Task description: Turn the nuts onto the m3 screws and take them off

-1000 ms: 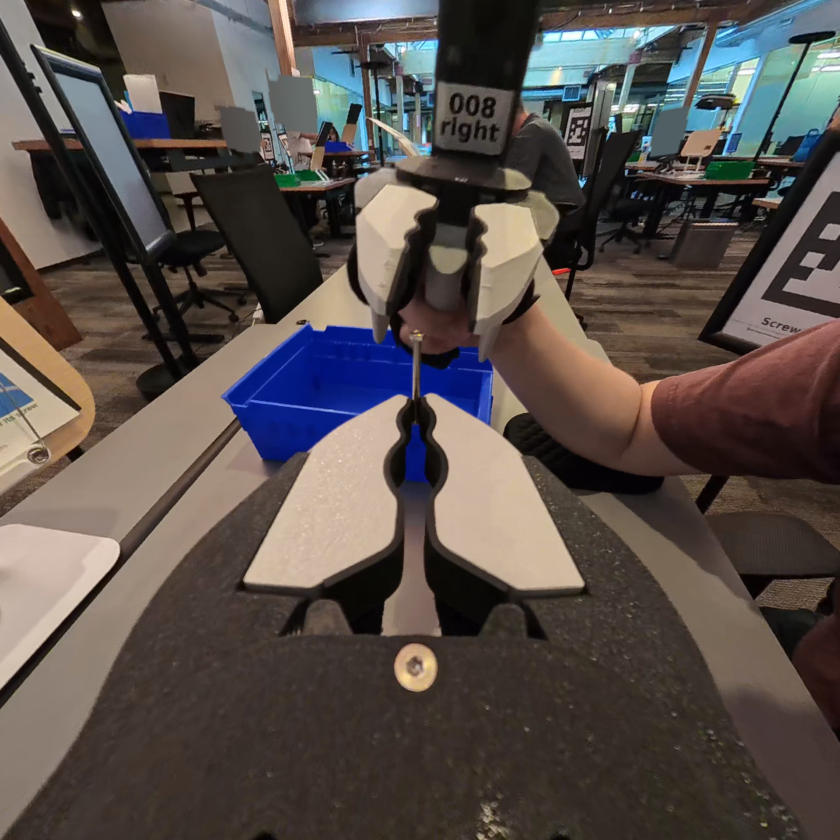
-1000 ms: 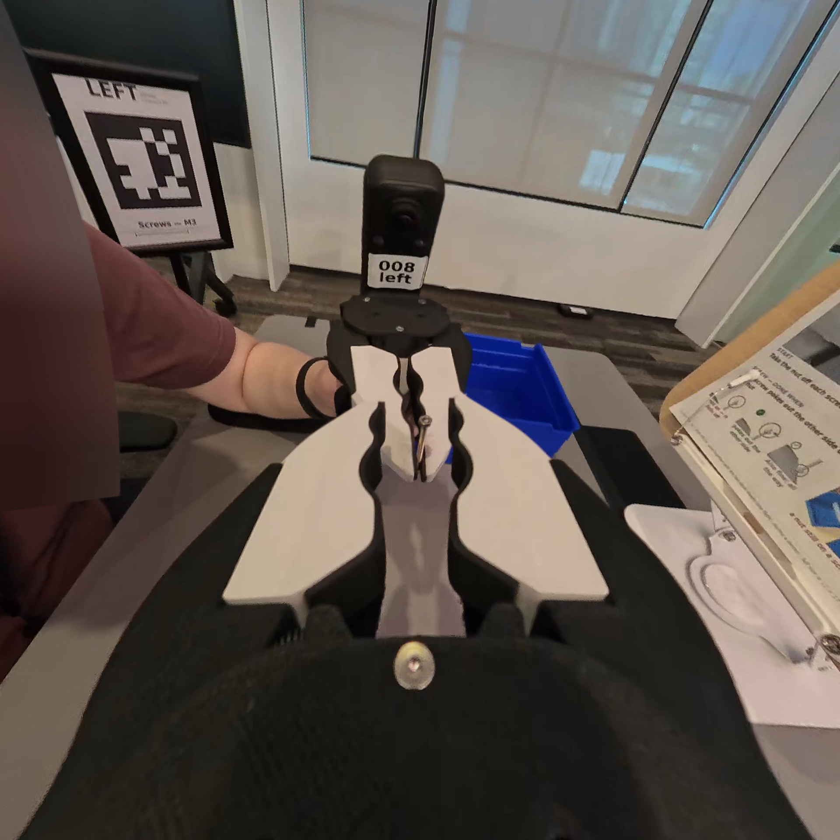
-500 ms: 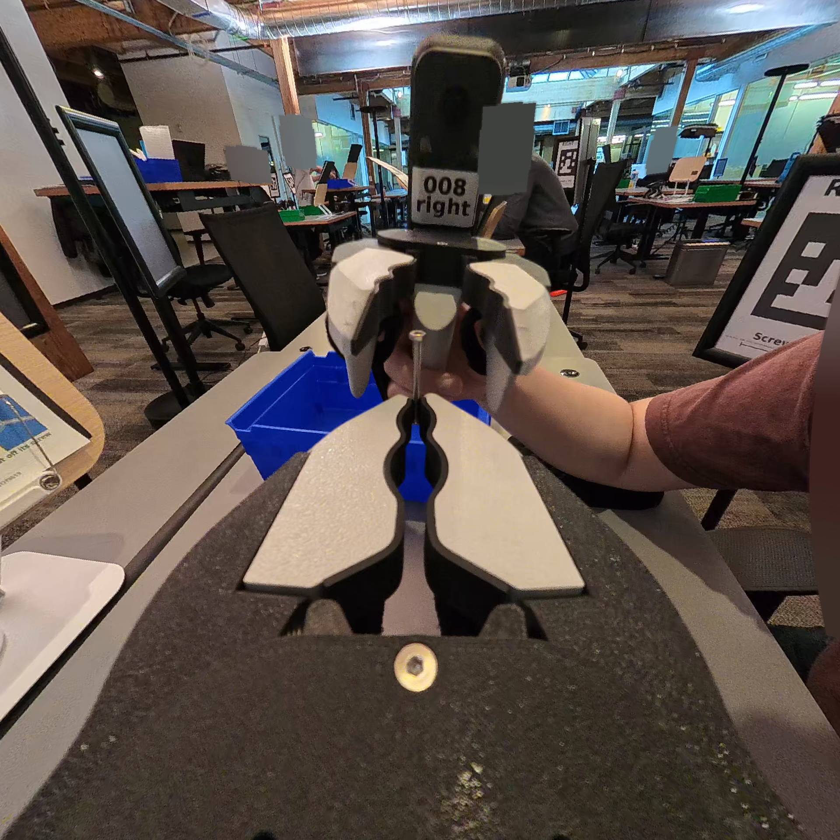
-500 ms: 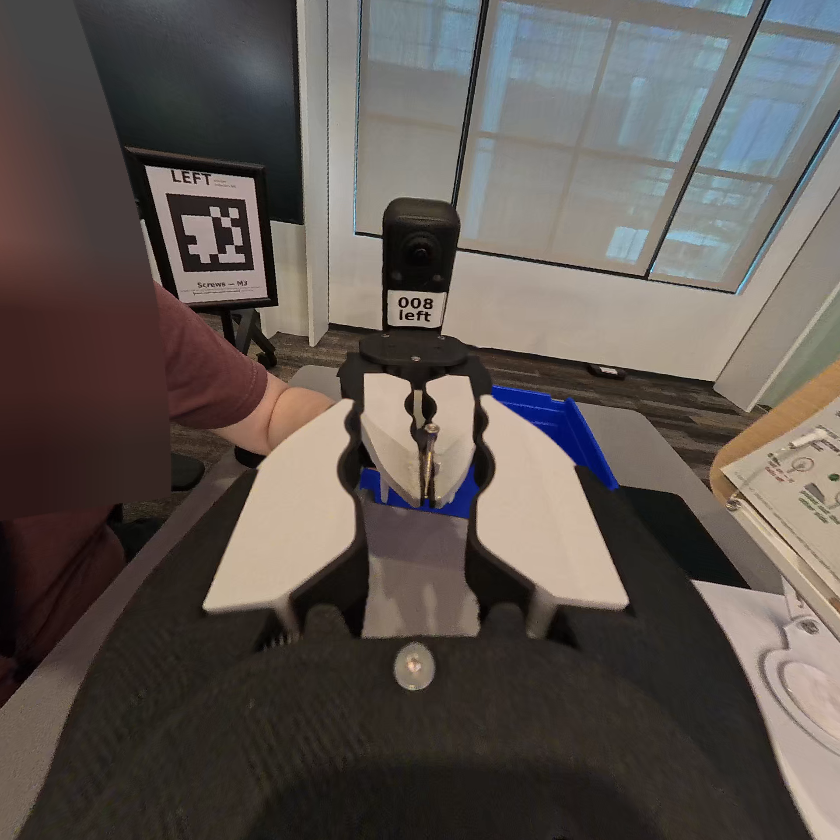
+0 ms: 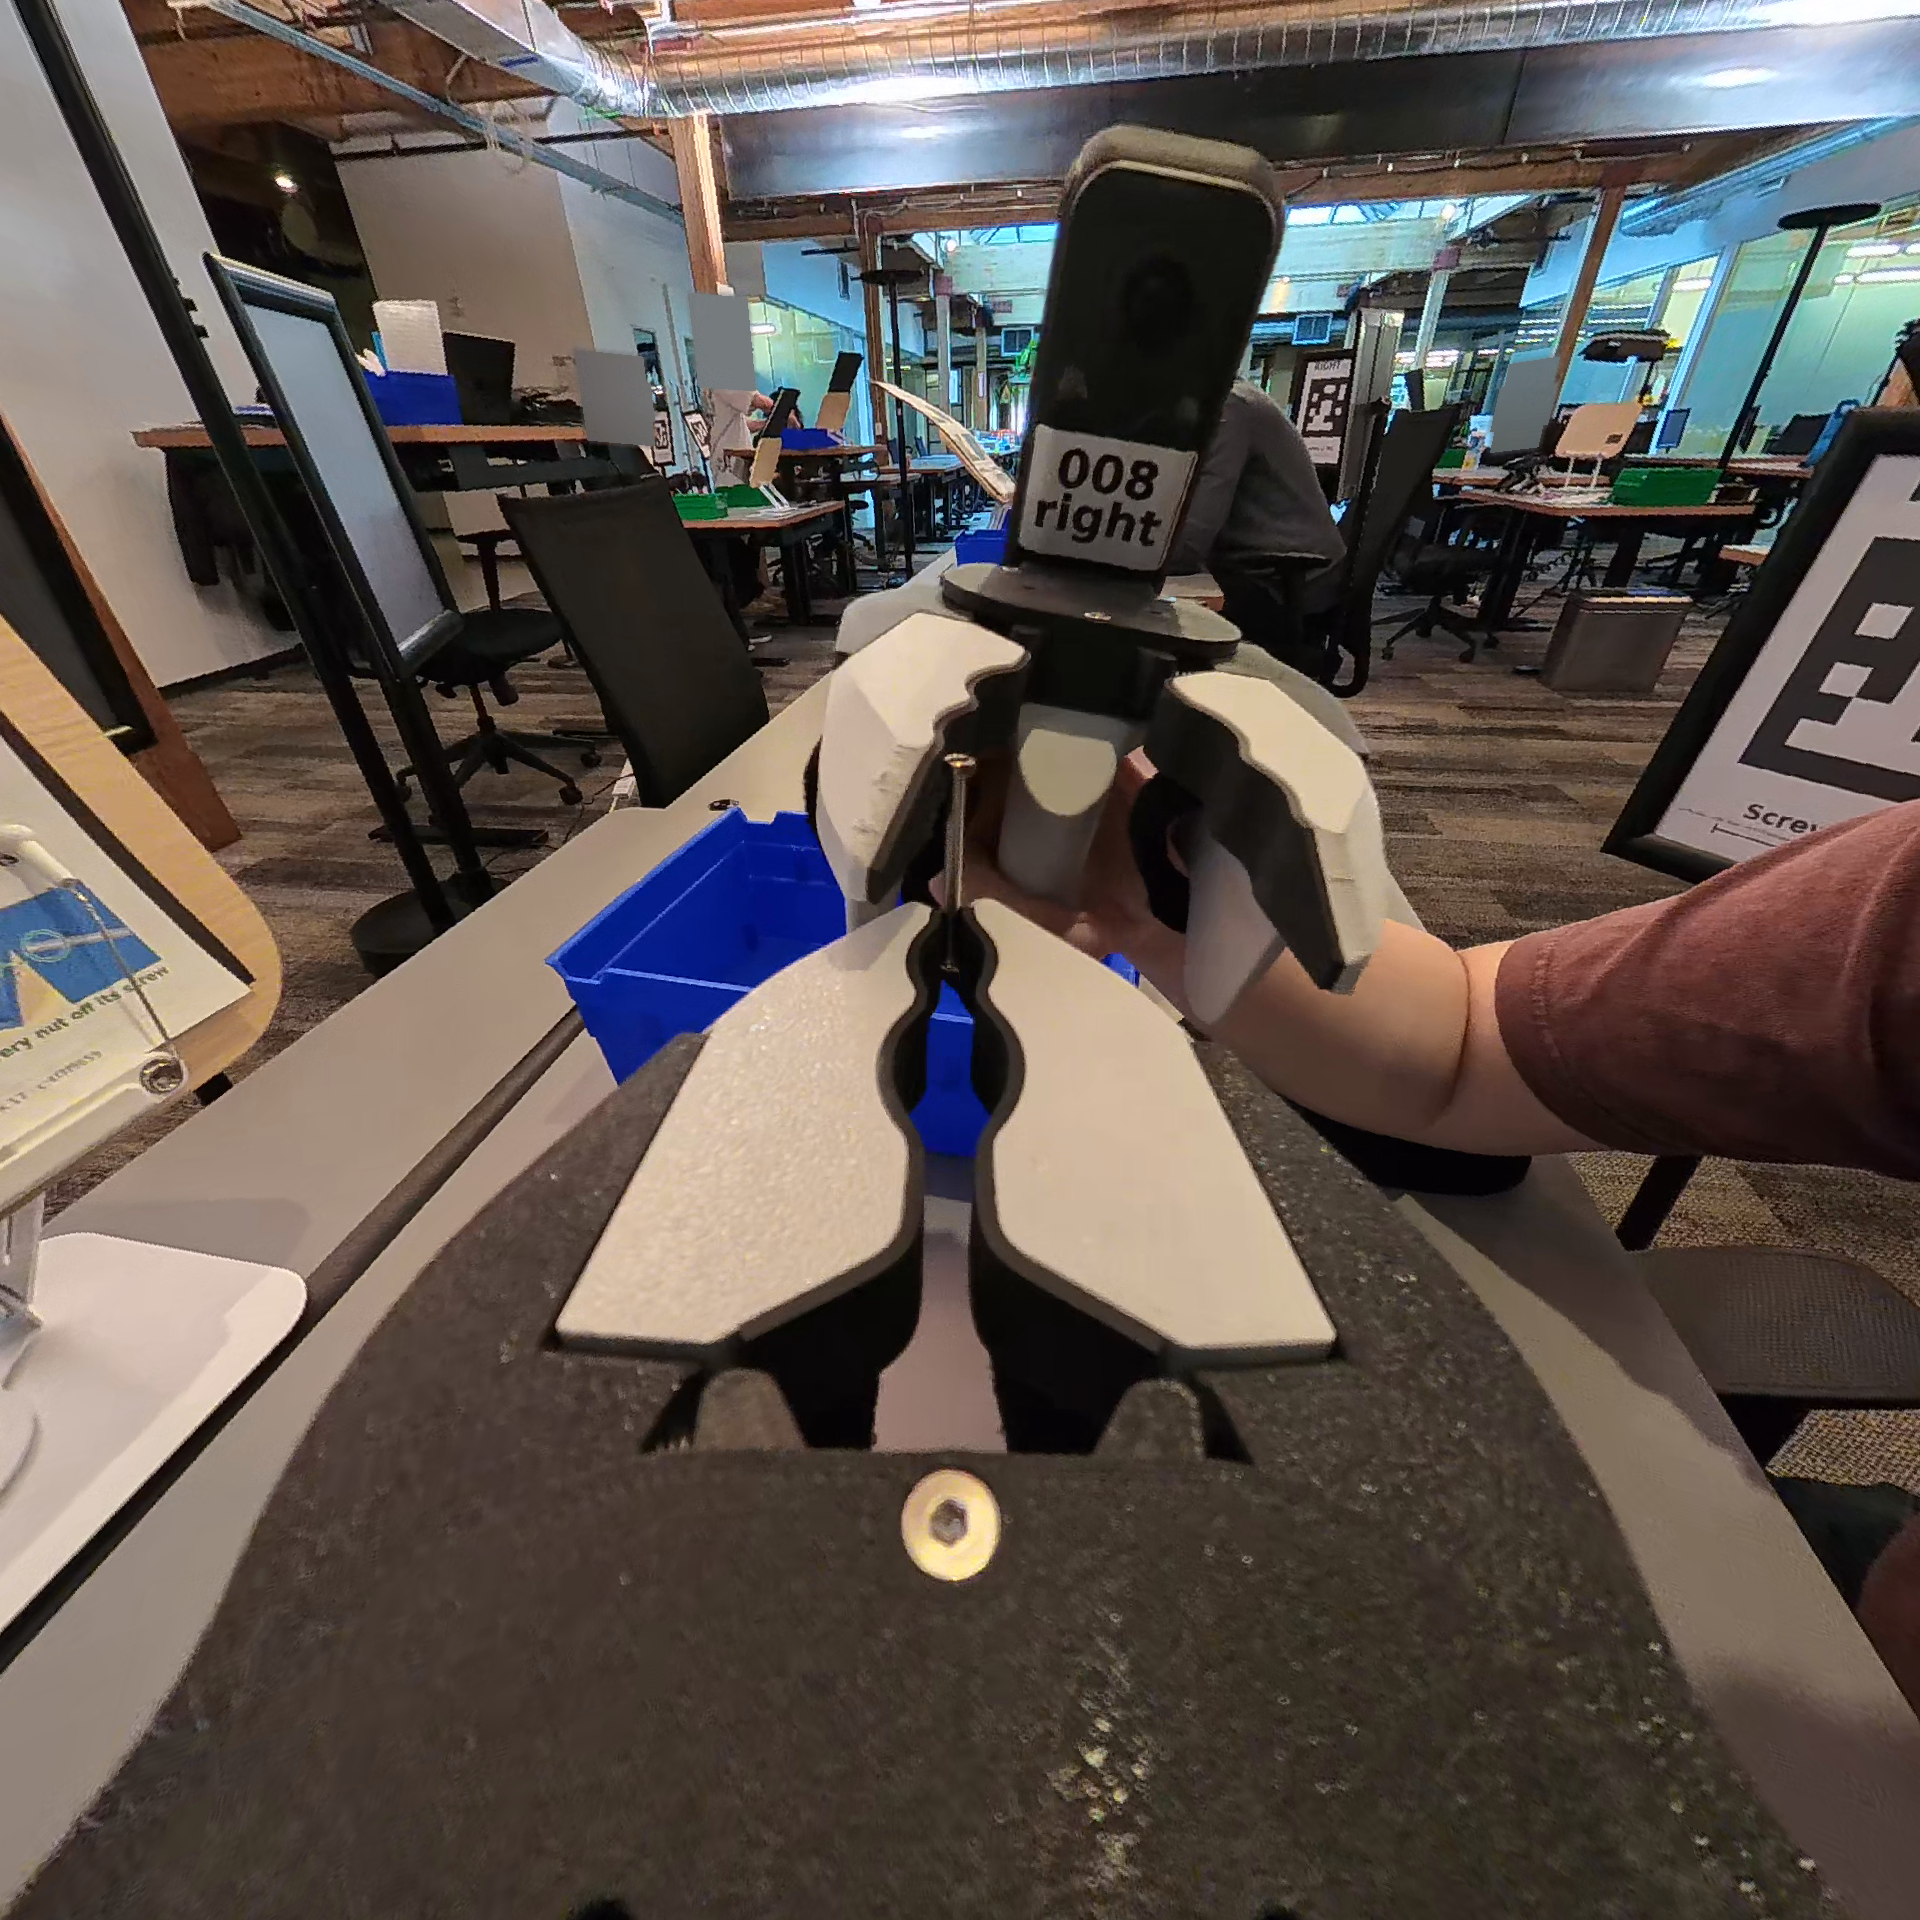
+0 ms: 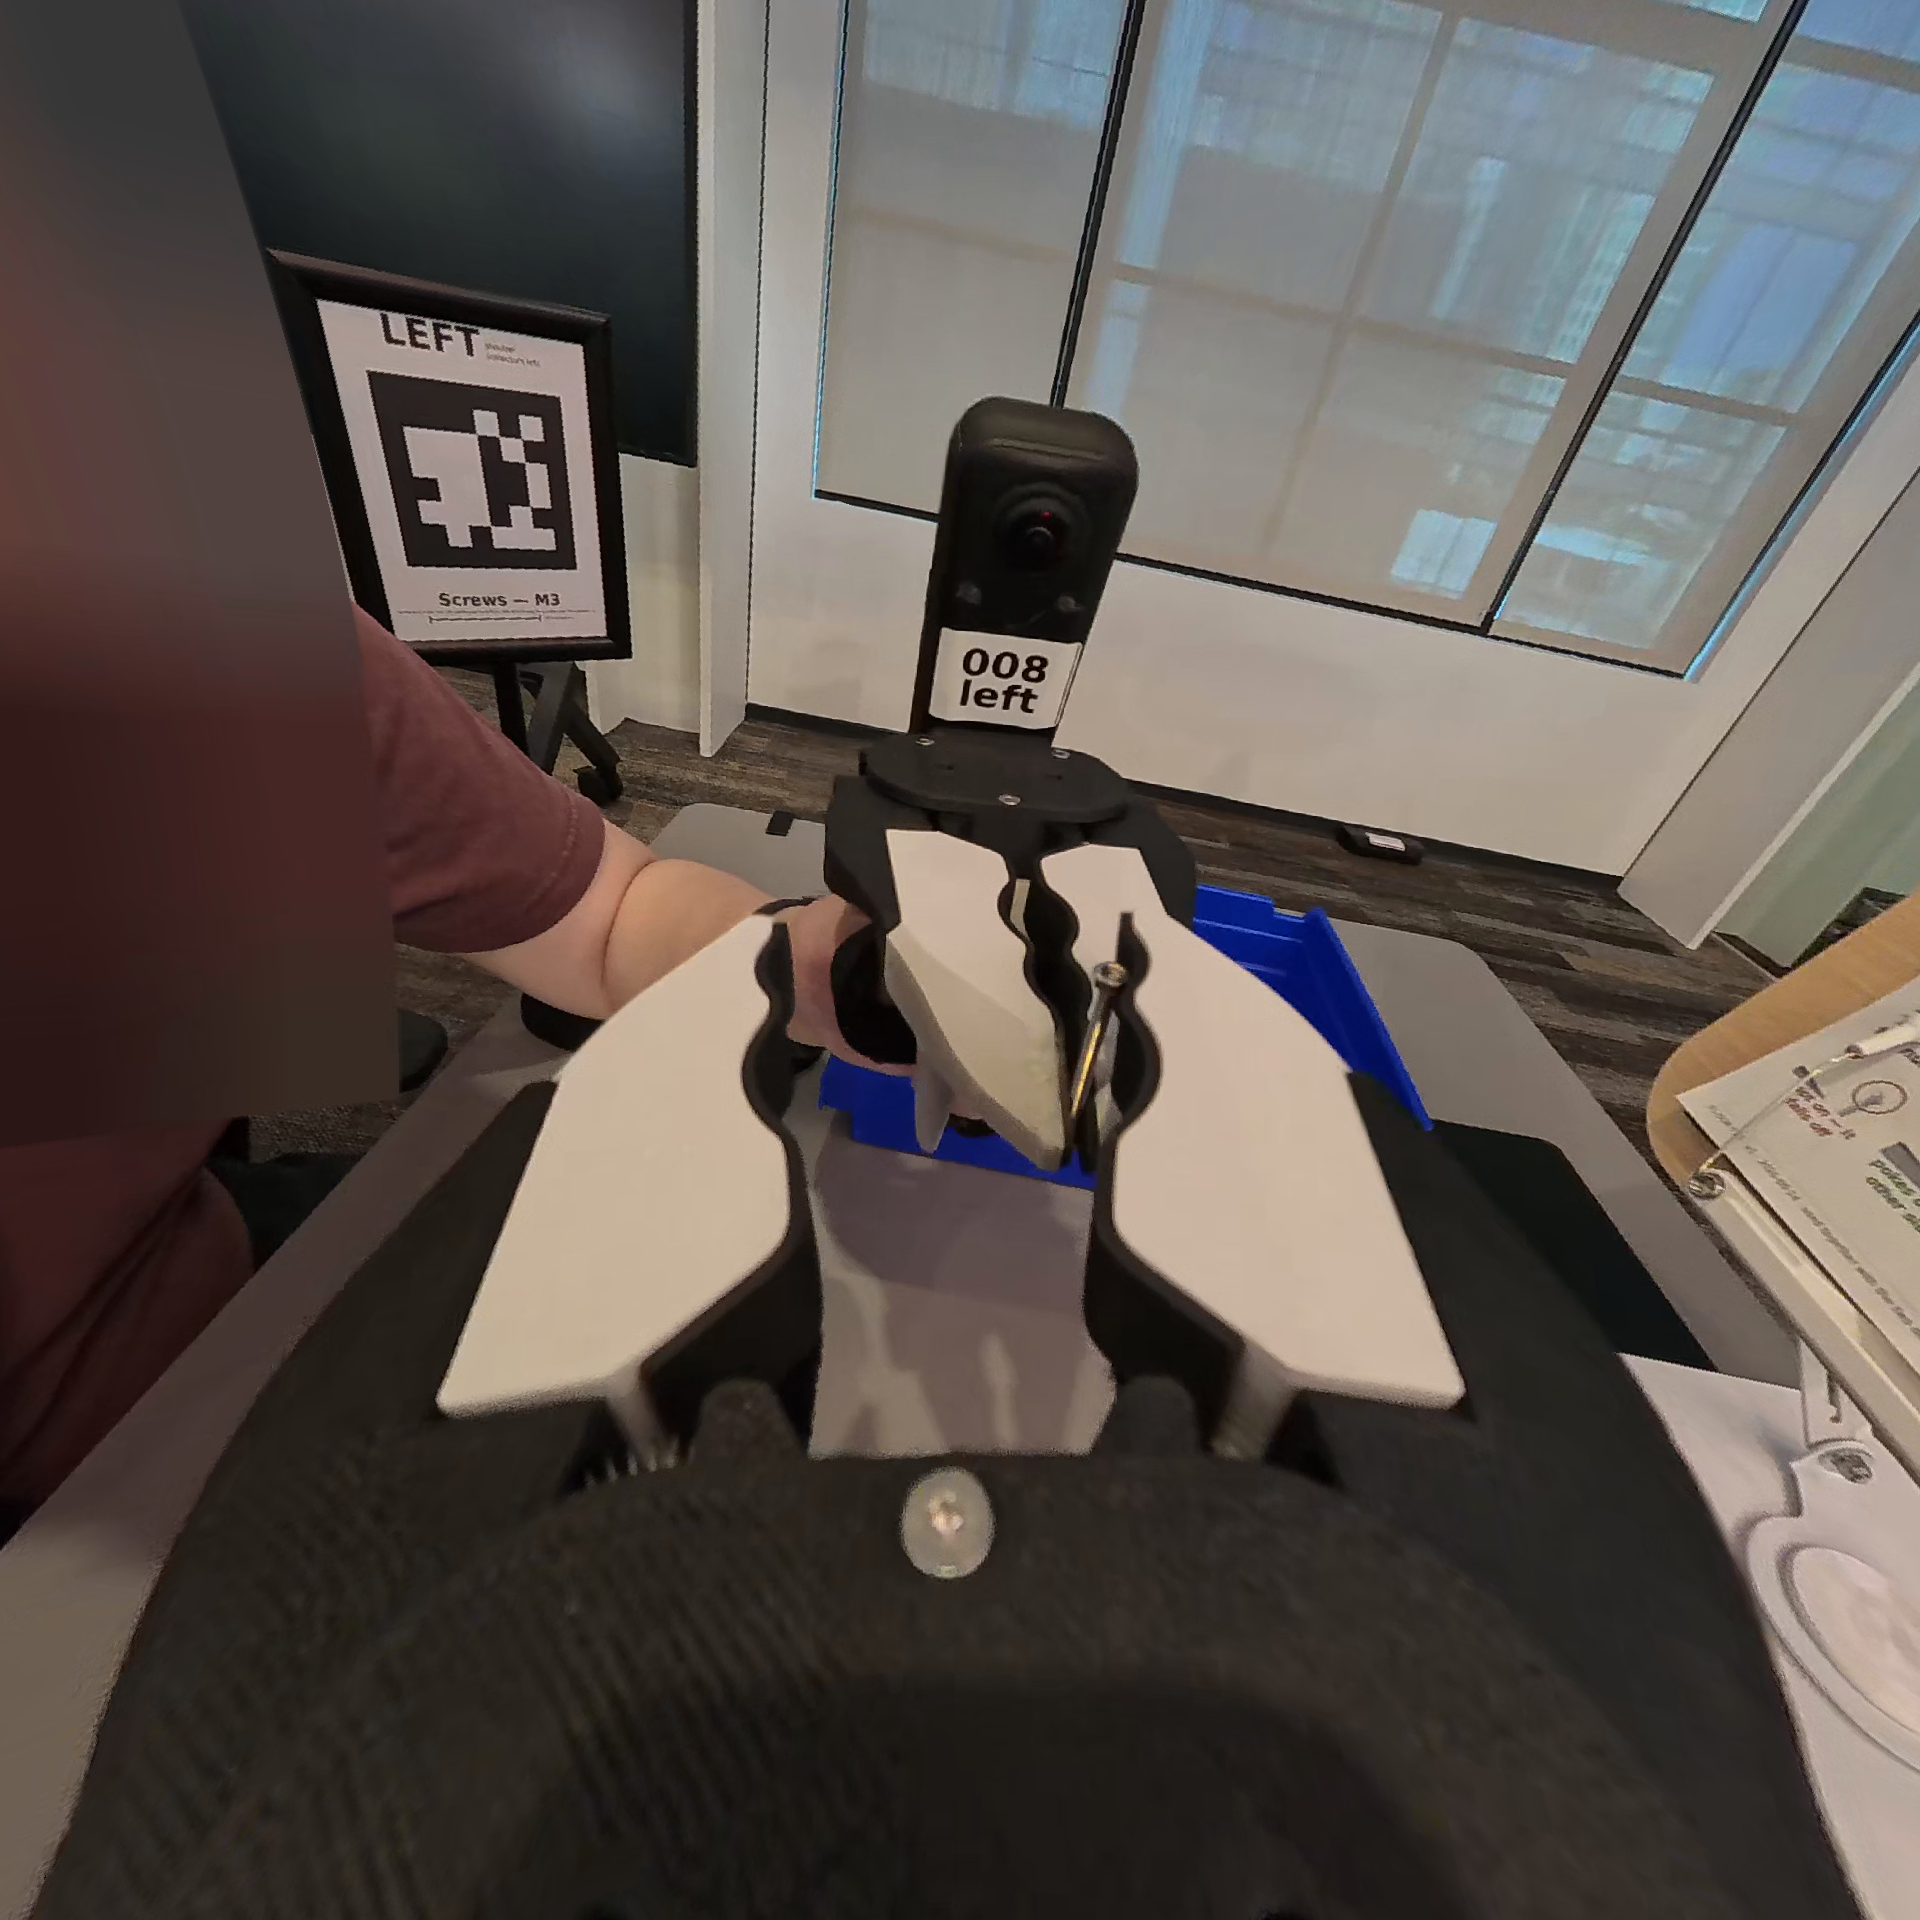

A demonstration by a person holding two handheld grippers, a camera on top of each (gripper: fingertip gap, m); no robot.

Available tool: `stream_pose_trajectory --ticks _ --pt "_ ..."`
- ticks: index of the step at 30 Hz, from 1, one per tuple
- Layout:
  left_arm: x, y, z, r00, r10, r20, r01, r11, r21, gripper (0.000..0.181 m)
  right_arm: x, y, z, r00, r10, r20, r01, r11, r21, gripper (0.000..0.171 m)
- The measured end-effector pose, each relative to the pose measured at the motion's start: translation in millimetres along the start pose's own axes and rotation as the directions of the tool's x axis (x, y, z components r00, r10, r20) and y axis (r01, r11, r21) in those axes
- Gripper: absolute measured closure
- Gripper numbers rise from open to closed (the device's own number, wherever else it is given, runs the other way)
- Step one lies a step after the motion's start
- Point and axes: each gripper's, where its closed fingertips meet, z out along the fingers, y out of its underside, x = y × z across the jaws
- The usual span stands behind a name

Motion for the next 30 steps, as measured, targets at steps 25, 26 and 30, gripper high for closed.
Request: stream_pose_trajectory --ticks 25,26,30 --pt "2 1 2 1.000 -0.015 -0.003 0.015 1.000 0.001 0.179 5 -2 3 0.999 -0.008 -0.054 0.009 1.000 0.014 0.095" --pt "2 0 1 1.000 -0.017 -0.003 0.017 1.000 0.006 0.179 3 -2 5 0.999 -0.012 -0.048 0.013 1.000 0.012 0.093" --pt "-3 -1 -1 0.999 -0.037 0.009 0.037 0.999 0.018 0.179 -2 -1 8 0.999 -0.021 -0.033 0.021 1.000 0.001 0.090"
